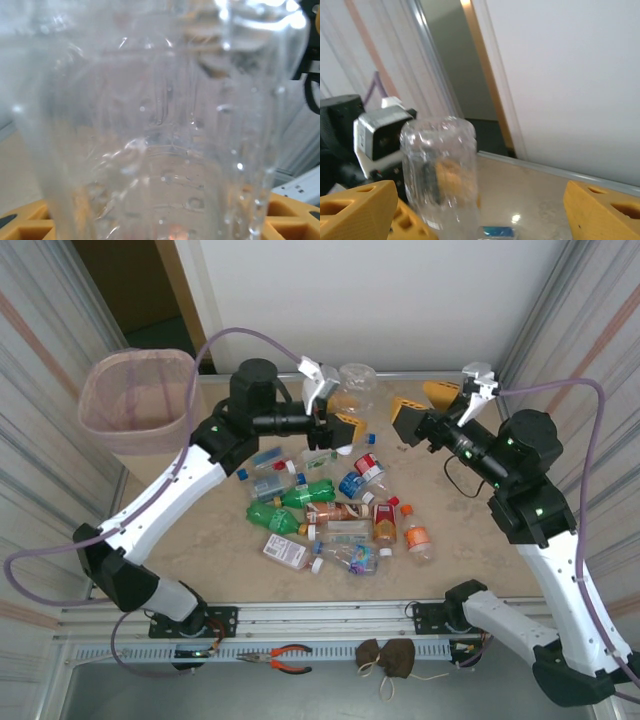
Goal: Put the plastic bottles in the bin
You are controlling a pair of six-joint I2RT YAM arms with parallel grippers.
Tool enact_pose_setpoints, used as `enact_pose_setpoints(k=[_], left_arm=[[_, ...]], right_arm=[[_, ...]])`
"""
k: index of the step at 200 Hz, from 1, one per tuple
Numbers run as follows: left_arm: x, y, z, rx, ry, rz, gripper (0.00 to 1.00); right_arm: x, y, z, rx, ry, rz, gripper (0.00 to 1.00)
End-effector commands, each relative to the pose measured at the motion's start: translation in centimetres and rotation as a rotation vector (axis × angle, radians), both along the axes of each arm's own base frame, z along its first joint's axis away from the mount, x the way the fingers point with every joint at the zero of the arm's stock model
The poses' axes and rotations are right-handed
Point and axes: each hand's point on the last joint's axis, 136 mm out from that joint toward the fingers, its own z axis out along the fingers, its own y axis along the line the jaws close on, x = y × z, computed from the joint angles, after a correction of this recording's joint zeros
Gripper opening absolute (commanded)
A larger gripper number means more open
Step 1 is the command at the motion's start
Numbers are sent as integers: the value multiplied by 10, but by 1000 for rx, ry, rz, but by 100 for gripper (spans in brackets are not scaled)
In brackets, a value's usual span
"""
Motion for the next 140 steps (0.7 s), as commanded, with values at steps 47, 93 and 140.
enact_pose_setpoints(k=[47,93,140], left_arm=[[54,133,37,101,-7,479,49],[90,241,28,166,113,787,49],[117,319,4,246,212,957,49]], right_arm=[[6,-22,-15,-79,21,-129,85],[12,-21,-21,-91,36,-130,85],[17,-22,-25,-97,48,-131,85]])
